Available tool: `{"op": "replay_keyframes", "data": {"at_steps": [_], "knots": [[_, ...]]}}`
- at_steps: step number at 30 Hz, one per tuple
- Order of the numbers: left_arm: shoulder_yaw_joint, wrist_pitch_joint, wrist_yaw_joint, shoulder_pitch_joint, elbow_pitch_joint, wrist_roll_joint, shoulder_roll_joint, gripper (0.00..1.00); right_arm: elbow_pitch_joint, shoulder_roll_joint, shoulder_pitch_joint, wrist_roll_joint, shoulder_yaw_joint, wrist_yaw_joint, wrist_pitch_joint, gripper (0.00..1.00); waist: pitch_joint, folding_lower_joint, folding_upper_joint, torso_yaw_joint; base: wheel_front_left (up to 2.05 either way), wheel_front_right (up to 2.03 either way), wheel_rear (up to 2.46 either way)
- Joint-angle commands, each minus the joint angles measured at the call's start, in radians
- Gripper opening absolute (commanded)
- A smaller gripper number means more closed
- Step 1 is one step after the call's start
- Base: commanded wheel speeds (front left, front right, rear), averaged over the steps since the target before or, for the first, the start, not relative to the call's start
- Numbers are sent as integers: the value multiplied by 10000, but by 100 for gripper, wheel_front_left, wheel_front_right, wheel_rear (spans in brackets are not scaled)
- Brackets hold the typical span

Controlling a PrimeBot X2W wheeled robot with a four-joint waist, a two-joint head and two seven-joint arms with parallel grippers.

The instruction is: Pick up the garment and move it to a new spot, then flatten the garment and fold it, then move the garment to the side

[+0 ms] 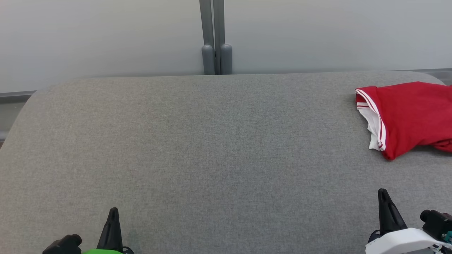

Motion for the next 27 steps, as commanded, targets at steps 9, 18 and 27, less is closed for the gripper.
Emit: {"op": "replay_keyframes", "data": {"at_steps": [9, 18, 27], "knots": [[205, 387, -60, -517, -211, -1570, 44, 0, -6, -77, -508, 1829, 12, -3, 404, 0, 5, 0, 0, -43, 0, 0, 0], [331, 714, -73, -727, -243, -2758, 52, 0, 82, -88, -753, 3247, 19, -4, 731, 0, 9, 0, 0, -85, 0, 0, 0], [449, 1005, -86, -916, -269, -3803, 61, 0, 166, -97, -965, 4505, 24, -3, 1027, 0, 13, 0, 0, -126, 0, 0, 0]]}}
